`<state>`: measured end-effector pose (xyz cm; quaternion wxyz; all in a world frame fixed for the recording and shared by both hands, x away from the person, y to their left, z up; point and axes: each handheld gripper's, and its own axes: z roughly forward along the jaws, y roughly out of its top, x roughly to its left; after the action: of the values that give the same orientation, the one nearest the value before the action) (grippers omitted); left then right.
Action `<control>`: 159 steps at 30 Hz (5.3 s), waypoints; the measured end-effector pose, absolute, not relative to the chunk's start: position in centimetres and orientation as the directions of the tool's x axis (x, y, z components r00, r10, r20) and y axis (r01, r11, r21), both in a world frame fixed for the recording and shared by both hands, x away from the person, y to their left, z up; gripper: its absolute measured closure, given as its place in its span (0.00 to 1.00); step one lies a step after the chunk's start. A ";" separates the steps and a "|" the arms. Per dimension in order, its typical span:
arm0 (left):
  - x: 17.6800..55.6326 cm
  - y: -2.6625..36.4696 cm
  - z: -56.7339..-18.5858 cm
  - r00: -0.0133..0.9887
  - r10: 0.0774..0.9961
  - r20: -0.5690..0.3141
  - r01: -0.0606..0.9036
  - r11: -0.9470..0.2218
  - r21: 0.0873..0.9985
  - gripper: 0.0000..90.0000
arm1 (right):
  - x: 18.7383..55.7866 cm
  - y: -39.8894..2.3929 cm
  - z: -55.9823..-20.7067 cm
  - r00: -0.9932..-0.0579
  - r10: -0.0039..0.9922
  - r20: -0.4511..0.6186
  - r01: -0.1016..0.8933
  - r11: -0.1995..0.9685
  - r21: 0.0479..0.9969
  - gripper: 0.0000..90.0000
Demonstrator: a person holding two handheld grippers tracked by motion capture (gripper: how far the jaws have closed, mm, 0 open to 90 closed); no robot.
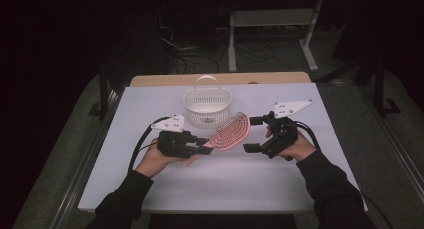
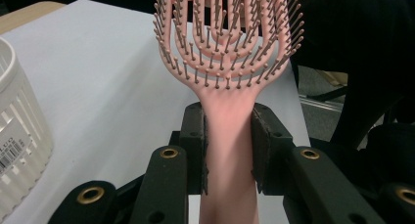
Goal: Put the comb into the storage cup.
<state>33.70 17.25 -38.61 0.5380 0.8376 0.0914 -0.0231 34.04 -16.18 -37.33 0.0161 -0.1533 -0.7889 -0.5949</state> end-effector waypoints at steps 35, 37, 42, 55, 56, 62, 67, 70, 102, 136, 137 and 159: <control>33.4 16.8 -38.5 0.987 0.100 -0.127 0.156 -0.393 0.906 0.79 | 35.0 -14.5 -37.0 -0.959 0.110 0.261 0.279 0.197 0.940 0.09; 33.4 16.8 -38.5 0.987 0.103 -0.127 0.158 -0.393 0.906 0.79 | 35.0 -14.5 -37.0 -0.959 0.106 0.262 0.279 0.195 0.940 0.12; 33.5 16.9 -38.5 0.987 0.105 -0.126 0.157 -0.389 0.908 0.79 | 35.0 -14.5 -37.0 -0.959 0.100 0.266 0.281 0.195 0.940 0.15; 33.5 16.7 -38.6 0.987 0.103 -0.123 0.153 -0.388 0.909 0.79 | 35.0 -14.7 -36.9 -0.956 0.105 0.274 0.290 0.180 0.940 0.21; 33.5 16.7 -38.6 0.988 0.104 -0.115 0.147 -0.395 0.907 0.79 | 35.0 -14.6 -36.9 -0.956 0.106 0.274 0.289 0.178 0.941 0.21; 33.3 16.0 -38.9 0.990 0.111 -0.086 0.127 -0.441 0.889 0.79 | 34.9 -14.4 -36.8 -0.958 0.107 0.265 0.281 0.179 0.943 0.22; 33.2 15.5 -39.0 0.990 0.121 -0.067 0.117 -0.468 0.876 0.79 | 34.9 -14.1 -36.6 -0.959 0.109 0.262 0.278 0.179 0.944 0.22; 33.2 15.4 -39.1 0.990 0.123 -0.069 0.119 -0.465 0.877 0.79 | 35.0 -13.9 -36.6 -0.958 0.104 0.268 0.282 0.170 0.944 0.21; 33.2 14.7 -39.8 0.990 0.117 -0.076 0.121 -0.454 0.883 0.79 | 35.1 -12.3 -36.2 -0.962 0.089 0.256 0.267 0.140 0.954 0.20; 33.8 15.3 -40.5 0.990 0.092 -0.111 0.138 -0.389 0.911 0.78 | 34.6 -12.0 -35.5 -0.969 0.132 0.207 0.229 0.185 0.956 0.21; 33.8 15.2 -40.5 0.989 0.097 -0.108 0.138 -0.391 0.910 0.77 | 34.5 -12.0 -35.5 -0.969 0.139 0.206 0.230 0.189 0.955 0.21; 34.0 15.7 -40.8 0.982 0.159 -0.100 0.163 -0.453 0.877 0.22 | 34.7 -12.0 -35.6 -0.962 0.197 0.190 0.232 0.219 0.948 0.21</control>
<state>33.96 15.66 -40.85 0.5146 0.8522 0.0943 -0.0018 34.66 -12.02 -35.56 0.0143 -0.1374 -0.7807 -0.6094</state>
